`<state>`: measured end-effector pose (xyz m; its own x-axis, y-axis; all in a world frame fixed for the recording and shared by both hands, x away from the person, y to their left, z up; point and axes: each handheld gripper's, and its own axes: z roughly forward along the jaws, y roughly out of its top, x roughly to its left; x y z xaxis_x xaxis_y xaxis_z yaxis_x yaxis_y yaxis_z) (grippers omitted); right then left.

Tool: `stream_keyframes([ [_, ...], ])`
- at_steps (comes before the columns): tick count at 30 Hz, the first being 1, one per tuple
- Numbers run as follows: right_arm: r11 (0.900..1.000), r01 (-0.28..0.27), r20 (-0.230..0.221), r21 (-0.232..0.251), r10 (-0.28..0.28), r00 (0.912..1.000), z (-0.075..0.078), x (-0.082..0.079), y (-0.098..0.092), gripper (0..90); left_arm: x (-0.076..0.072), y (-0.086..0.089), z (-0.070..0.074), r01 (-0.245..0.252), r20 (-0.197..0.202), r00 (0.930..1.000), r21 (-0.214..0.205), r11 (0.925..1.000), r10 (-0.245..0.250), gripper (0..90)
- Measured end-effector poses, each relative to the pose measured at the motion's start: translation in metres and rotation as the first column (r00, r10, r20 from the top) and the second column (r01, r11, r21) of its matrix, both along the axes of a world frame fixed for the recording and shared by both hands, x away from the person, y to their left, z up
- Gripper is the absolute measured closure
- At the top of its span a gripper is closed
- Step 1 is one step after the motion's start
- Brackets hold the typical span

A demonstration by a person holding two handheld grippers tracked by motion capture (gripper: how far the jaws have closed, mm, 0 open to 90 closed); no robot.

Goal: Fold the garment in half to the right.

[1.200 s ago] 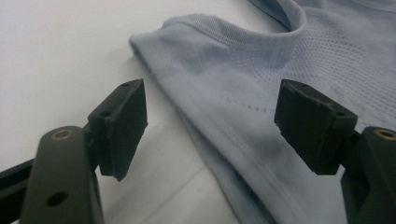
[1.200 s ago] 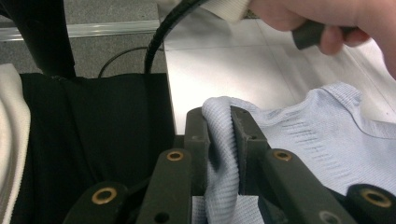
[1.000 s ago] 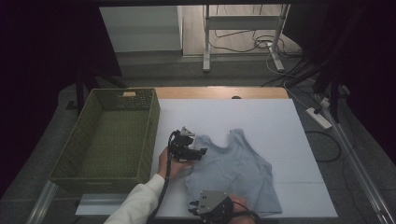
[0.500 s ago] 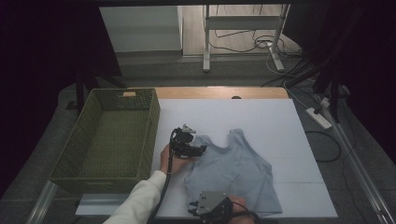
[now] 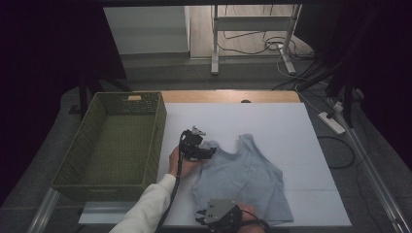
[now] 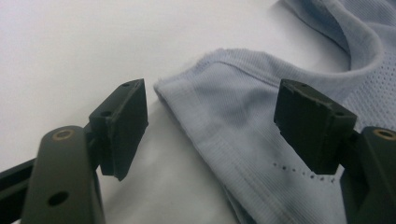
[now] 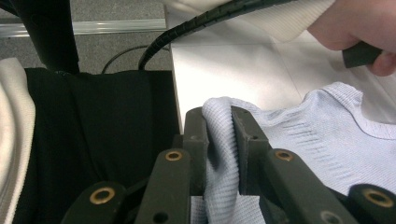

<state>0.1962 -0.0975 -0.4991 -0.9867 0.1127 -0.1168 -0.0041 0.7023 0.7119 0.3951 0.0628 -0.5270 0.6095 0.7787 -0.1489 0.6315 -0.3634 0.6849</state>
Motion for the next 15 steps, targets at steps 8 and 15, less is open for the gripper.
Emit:
stream_keyframes([
  [8,1.0,-0.003,-0.002,-0.004,0.003,1.0,-0.001,0.0,0.001,76.6,0.006,0.0,-0.001,-0.01,0.014,0.9999,0.015,0.9998,0.01,26.0],
  [15,0.9999,-0.008,-0.003,-0.009,0.008,1.0,-0.002,0.0,0.001,76.1,0.011,0.001,-0.006,-0.01,0.005,0.9999,0.022,0.9997,0.01,26.3],
])
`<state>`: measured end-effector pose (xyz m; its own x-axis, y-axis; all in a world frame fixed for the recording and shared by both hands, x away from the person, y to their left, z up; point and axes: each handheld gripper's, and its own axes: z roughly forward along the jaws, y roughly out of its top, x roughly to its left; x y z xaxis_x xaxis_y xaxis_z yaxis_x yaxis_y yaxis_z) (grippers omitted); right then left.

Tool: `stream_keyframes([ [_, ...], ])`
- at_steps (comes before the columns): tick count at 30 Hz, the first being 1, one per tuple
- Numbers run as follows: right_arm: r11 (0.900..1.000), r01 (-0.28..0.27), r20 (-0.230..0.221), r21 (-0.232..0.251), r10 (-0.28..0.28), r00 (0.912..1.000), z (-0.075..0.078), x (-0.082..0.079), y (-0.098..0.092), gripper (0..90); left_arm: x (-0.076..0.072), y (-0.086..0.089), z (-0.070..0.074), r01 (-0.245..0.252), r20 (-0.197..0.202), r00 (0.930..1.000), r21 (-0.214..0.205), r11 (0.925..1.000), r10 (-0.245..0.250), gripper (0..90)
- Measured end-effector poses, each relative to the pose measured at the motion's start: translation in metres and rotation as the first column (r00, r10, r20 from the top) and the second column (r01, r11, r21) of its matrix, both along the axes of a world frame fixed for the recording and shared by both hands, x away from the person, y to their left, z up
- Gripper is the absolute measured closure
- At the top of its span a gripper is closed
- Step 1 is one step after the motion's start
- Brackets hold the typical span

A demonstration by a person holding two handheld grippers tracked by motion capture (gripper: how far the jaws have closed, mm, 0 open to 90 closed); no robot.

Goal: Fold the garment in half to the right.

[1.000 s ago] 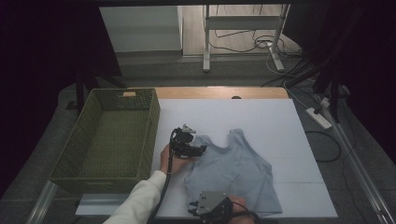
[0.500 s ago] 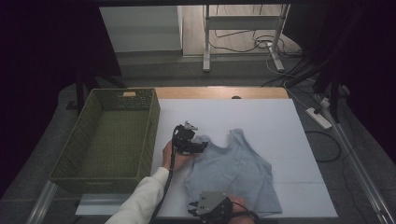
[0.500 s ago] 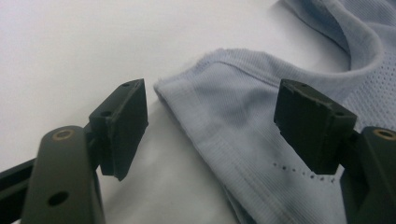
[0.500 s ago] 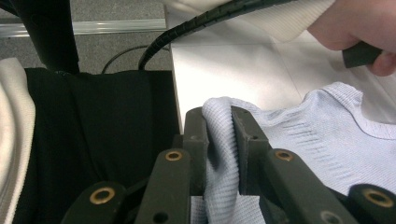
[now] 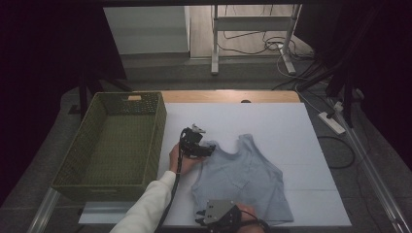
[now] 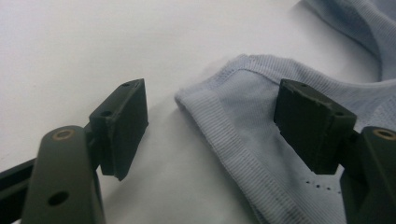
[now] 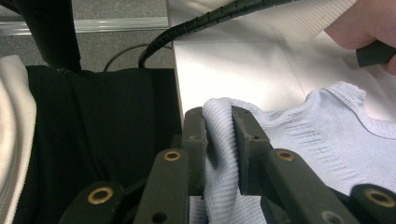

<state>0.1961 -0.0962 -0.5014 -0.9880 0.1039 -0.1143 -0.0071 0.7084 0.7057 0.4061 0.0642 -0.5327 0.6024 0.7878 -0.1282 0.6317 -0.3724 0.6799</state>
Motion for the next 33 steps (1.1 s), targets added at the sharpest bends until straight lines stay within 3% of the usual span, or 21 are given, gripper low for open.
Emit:
stream_keyframes([
  [15,1.0,-0.003,-0.002,-0.009,0.003,1.0,-0.002,0.0,0.001,76.2,0.001,-0.004,-0.005,0.034,-0.004,0.9994,0.011,0.9994,-0.034,27.7],
  [33,0.9998,-0.006,0.001,-0.02,0.006,1.0,-0.004,0.001,0.0,76.1,-0.009,-0.003,-0.004,0.122,-0.023,0.9922,-0.05,0.9913,-0.123,57.5],
])
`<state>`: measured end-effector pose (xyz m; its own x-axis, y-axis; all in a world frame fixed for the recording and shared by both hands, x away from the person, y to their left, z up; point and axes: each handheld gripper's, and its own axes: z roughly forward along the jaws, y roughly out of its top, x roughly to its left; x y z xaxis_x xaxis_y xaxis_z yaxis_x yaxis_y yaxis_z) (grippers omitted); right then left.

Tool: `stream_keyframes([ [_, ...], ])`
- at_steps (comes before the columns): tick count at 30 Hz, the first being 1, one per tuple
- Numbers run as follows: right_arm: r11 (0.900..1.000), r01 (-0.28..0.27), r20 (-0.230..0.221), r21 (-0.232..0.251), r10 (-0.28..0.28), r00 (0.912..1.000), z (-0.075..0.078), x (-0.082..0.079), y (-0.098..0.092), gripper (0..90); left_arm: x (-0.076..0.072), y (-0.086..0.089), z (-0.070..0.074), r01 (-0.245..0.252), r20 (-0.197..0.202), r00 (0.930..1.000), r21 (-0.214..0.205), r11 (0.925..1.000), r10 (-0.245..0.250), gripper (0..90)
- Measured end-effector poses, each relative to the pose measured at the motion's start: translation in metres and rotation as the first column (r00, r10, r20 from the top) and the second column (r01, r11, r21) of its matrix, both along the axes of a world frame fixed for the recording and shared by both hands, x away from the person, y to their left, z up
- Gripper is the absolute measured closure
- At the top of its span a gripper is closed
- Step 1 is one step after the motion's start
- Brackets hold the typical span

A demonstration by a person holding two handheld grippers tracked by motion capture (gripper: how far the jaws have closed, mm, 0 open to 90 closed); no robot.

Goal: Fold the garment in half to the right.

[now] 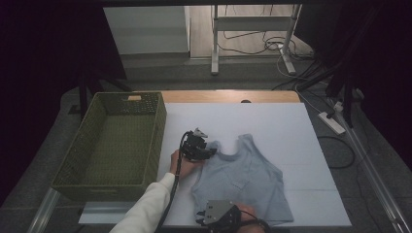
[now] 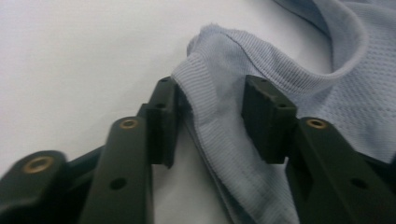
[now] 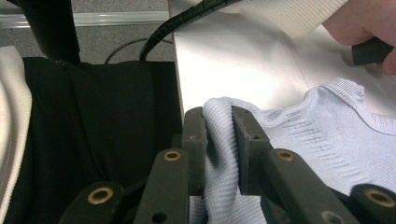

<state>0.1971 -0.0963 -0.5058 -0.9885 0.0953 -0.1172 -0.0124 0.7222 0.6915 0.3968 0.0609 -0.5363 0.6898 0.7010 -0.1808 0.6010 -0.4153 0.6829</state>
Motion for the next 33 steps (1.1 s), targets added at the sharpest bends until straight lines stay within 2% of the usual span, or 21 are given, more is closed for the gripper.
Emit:
stream_keyframes([
  [3,1.0,0.0,0.001,-0.003,0.0,1.0,0.0,0.0,0.0,76.2,-0.003,0.0,-0.001,0.0,0.011,0.9999,-0.004,1.0,0.0,64.4],
  [7,1.0,0.005,0.003,0.003,-0.005,1.0,0.001,0.001,-0.002,76.2,-0.005,0.002,-0.002,0.005,0.005,1.0,-0.021,0.9998,-0.005,76.3],
  [10,0.9999,0.012,0.011,0.011,-0.012,0.9999,0.002,0.001,-0.003,76.3,-0.006,0.002,0.0,0.005,0.012,0.9999,-0.015,0.9999,-0.005,79.6],
  [14,0.9997,0.016,0.02,0.018,-0.017,0.9997,0.003,0.001,-0.004,76.3,-0.007,0.004,0.003,-0.007,0.022,0.9997,-0.014,0.9999,0.007,80.2],
  [25,0.9988,0.031,0.043,0.039,-0.033,0.9986,0.006,0.002,-0.006,76.5,-0.008,0.008,0.006,-0.034,0.016,0.9993,-0.038,0.9987,0.035,80.5],
  [29,0.9985,0.033,0.047,0.043,-0.035,0.9983,0.006,0.002,-0.007,76.5,-0.009,0.011,0.008,-0.038,0.008,0.9992,-0.058,0.9976,0.038,80.9],
  [33,0.9979,0.041,0.055,0.051,-0.043,0.9976,0.007,0.003,-0.008,76.5,-0.009,0.014,0.01,-0.062,-0.014,0.998,-0.093,0.9937,0.061,81.1],
])
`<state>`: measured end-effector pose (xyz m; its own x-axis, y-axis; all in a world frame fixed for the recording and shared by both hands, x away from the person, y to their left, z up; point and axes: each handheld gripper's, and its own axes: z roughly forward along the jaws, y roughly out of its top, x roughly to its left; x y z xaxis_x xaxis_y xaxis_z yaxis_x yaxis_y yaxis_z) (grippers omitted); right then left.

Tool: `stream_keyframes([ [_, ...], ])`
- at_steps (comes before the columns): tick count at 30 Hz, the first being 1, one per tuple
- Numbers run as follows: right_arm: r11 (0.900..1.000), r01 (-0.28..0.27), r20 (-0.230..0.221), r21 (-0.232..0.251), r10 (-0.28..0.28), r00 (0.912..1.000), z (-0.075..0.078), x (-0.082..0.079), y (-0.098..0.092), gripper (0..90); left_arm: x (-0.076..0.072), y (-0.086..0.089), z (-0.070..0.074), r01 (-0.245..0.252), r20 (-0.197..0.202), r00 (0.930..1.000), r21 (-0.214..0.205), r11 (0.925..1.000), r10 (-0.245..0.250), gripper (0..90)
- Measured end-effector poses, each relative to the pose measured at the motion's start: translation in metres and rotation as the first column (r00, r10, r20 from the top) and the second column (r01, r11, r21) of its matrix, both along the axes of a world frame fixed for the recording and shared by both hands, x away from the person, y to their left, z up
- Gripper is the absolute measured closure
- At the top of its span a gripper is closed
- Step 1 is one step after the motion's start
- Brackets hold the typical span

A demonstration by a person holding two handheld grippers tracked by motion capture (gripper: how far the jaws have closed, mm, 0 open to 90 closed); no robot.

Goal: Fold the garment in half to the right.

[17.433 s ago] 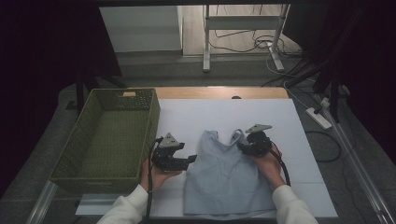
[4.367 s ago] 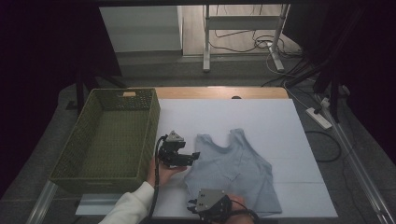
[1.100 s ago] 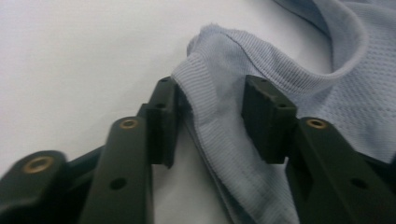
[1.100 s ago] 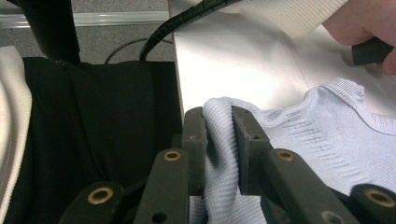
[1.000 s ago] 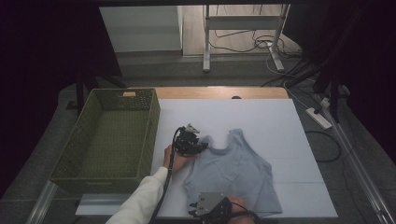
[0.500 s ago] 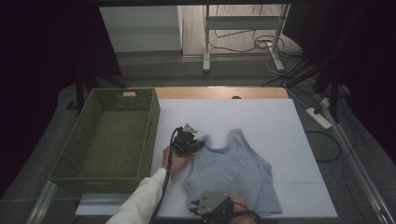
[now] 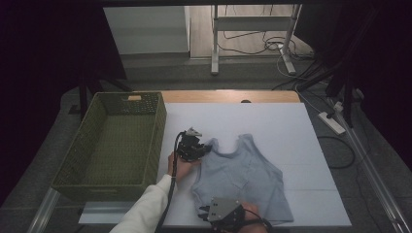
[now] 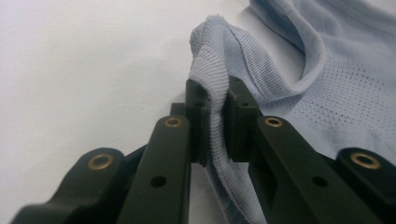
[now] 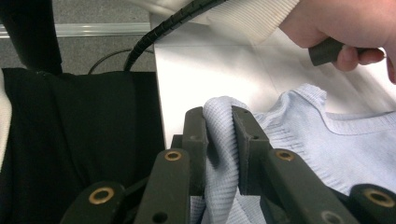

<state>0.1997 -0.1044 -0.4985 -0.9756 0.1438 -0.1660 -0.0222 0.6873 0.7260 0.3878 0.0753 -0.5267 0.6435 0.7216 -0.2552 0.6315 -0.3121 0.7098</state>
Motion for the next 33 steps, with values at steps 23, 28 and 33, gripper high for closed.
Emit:
stream_keyframes([
  [23,0.9971,0.032,0.063,0.068,-0.037,0.9973,0.013,0.002,-0.004,77.0,-0.002,0.009,0.029,-0.038,0.025,0.9989,-0.094,0.9948,0.04,81.4],
  [28,0.9946,0.045,0.085,0.094,-0.053,0.995,0.016,0.003,-0.001,77.0,-0.002,0.012,0.037,-0.054,0.041,0.9974,-0.105,0.993,0.059,81.5],
  [33,0.9912,0.054,0.109,0.121,-0.067,0.9918,0.023,0.002,-0.002,77.0,-0.003,0.014,0.042,-0.06,0.042,0.997,-0.103,0.9928,0.065,81.6],
])
